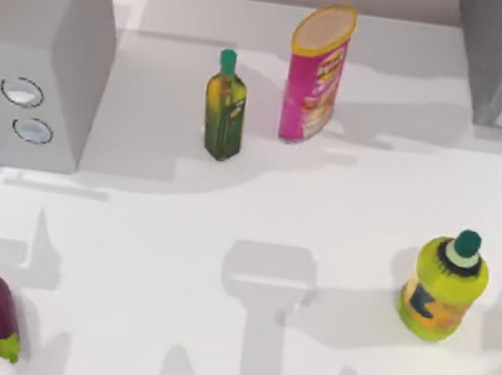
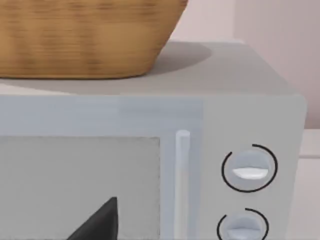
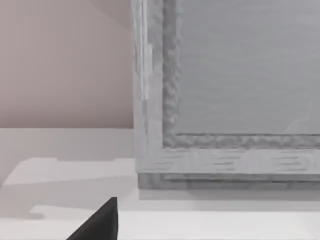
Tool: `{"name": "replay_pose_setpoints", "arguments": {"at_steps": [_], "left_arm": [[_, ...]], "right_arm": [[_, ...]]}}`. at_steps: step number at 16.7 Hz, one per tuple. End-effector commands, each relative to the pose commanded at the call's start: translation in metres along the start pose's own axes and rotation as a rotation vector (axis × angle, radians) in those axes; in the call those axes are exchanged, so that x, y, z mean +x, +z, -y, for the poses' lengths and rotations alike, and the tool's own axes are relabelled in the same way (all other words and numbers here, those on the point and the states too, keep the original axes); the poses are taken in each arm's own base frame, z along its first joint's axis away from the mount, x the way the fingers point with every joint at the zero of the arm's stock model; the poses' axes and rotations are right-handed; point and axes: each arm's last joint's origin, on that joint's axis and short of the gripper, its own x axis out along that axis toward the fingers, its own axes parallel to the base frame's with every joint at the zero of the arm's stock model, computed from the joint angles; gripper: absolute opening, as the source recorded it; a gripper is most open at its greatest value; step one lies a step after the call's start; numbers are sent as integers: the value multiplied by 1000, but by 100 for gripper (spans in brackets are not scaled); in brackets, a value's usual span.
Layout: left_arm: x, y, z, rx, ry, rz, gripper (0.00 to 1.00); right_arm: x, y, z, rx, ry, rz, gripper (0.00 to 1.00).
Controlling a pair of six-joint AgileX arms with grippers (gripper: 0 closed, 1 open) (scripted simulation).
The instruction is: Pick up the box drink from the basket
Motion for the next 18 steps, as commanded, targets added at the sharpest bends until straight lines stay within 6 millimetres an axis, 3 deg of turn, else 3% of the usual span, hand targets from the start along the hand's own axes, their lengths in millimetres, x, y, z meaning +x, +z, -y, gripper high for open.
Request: {"name": "replay_pose_setpoints", "arguments": {"at_steps": [5,10,14,18], "left_arm": [[2,11,-1,0,-2,-1,100],[20,58,-8,-1,-8,-2,100],[58,103,-22,-3,-14,-3,100],[114,134,-47,-3,-18,-4,100]], "right_arm": [[0,0,0,0,0,0,100],[0,0,0,0,0,0,100],[0,0,0,0,0,0,100],[0,0,0,0,0,0,100]]}}
